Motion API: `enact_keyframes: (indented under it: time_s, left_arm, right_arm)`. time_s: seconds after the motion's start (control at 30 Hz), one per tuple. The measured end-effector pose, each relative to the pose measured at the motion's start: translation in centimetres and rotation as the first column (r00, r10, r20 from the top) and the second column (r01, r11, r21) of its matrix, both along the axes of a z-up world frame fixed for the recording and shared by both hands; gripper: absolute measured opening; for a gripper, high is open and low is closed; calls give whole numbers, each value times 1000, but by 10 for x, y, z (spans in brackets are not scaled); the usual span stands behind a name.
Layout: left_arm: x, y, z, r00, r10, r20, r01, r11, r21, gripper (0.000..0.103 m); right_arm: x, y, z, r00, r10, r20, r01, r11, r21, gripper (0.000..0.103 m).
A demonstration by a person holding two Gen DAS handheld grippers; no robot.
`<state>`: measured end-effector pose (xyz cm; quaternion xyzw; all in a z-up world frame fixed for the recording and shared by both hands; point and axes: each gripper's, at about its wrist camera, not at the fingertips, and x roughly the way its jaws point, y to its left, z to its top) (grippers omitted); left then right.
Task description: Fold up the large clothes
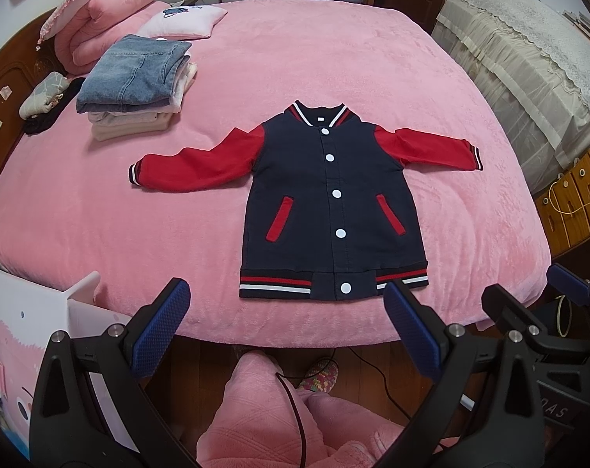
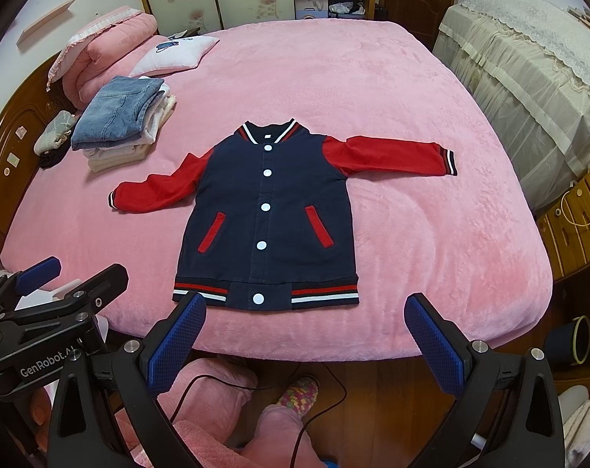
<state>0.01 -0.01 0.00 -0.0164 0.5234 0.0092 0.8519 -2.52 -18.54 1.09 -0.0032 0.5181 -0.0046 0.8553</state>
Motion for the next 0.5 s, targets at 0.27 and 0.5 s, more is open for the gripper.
enact_keyframes:
  time_s: [0.27,0.5]
  left_arm:
    - [2,1,0,1000,1,-6,-1,1000,2,99]
    - [1,-3,-5,1000,-1,-15,1,1000,4,99]
  right_arm:
    - [1,-2,0,1000,0,-2,0,1000,1,103]
    - [3,-3,-2,1000,0,-2,0,1000,-4,103]
